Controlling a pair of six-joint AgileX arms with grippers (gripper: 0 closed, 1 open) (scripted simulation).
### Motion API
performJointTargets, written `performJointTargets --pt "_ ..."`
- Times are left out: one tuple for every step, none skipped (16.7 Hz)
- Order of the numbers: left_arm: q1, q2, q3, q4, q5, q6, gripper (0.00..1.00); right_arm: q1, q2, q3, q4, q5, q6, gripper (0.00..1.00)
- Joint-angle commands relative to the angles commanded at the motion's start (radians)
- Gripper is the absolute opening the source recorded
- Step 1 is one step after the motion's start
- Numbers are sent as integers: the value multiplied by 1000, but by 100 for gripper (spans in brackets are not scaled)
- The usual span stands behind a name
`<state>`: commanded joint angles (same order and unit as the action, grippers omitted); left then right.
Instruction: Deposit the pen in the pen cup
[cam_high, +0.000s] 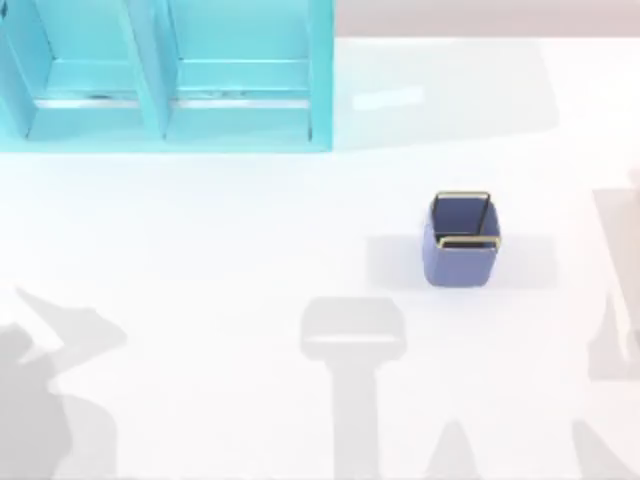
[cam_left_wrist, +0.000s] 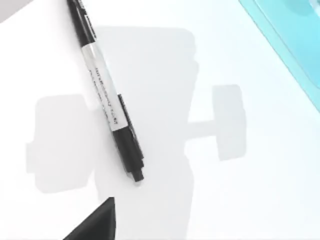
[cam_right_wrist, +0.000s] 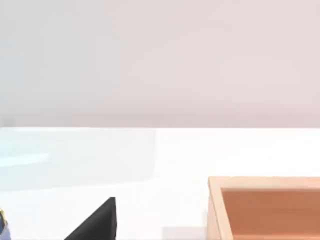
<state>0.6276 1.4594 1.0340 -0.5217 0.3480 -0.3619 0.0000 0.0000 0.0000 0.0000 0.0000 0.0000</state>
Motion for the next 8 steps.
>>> performJointTargets --pt "28 92 60 -27 31 -12 100 0 0 0 0 0 0 100" --pt "53 180 116 -54 61 -22 100 0 0 0 0 0 0 100" --pt "75 262 167 -81 90 -30 100 0 0 0 0 0 0 100" --pt "95 335 212 -106 117 -36 100 0 0 0 0 0 0 100" --pt "112 399 252 -129 141 -42 100 0 0 0 0 0 0 100" --pt "126 452 285 -150 162 -45 100 0 0 0 0 0 0 100" --pt "137 494 311 -167 180 -48 100 0 0 0 0 0 0 100" --pt "145 526 330 -181 193 -49 100 0 0 0 0 0 0 100"
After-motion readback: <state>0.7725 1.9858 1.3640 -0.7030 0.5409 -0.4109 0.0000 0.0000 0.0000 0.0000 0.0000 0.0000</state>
